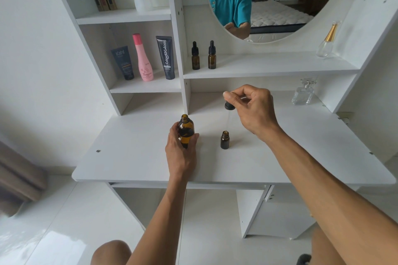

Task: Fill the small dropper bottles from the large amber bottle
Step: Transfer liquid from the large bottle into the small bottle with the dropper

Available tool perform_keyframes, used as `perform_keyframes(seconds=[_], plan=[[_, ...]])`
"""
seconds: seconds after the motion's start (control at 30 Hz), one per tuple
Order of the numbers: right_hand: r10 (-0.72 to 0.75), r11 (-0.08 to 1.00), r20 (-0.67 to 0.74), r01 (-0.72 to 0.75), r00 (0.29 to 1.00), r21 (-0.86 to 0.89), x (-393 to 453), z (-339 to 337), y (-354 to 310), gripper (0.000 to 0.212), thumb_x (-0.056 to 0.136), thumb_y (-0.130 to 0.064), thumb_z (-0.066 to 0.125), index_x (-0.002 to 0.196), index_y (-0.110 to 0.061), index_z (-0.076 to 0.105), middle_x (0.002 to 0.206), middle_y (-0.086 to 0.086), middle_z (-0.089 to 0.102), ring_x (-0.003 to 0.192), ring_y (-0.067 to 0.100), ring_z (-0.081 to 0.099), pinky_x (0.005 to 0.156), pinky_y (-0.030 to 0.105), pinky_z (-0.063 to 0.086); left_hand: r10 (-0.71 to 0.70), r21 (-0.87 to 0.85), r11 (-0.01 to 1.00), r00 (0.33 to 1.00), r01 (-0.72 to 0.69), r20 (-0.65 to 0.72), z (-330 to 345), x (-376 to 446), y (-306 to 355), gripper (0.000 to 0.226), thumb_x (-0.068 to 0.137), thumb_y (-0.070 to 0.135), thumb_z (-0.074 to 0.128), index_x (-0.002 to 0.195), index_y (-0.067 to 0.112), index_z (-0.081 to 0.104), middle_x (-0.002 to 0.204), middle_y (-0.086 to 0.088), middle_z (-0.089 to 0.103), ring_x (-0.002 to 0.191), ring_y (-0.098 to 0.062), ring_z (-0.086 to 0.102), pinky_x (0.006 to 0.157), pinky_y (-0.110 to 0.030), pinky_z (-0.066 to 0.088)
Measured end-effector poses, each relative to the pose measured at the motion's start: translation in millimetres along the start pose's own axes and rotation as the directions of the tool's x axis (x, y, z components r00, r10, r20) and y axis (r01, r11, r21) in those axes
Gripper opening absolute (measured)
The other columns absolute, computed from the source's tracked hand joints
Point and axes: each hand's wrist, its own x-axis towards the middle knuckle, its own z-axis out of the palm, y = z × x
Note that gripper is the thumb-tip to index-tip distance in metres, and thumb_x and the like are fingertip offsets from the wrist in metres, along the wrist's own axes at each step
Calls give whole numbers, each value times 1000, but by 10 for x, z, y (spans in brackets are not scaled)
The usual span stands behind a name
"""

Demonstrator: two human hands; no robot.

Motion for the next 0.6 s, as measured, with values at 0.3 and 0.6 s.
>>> perform_keyframes(seconds=[0.3, 0.6], plan=[[15, 1000, 13, -15, 1000, 9, -22, 23, 33, 21, 87, -36, 73, 76, -17, 73, 71, -6, 74, 75, 12, 71, 73, 29, 56, 4, 7, 1000, 1000, -4, 5, -3, 1, 12, 47, 89, 28, 73, 131, 30, 50, 114, 12, 63, 98, -9, 60, 81, -20, 45], [-7, 998, 13, 7, 1000, 64, 3, -12, -38, 19, 89, -34, 73, 82, -17, 73, 77, -7, 74, 78, 11, 71, 72, 28, 57, 11, 18, 1000, 1000, -11, 11, -13, -2, 16, 47, 90, 26, 72, 132, 28, 50, 113, 14, 61, 97, -6, 58, 76, -6, 40]])
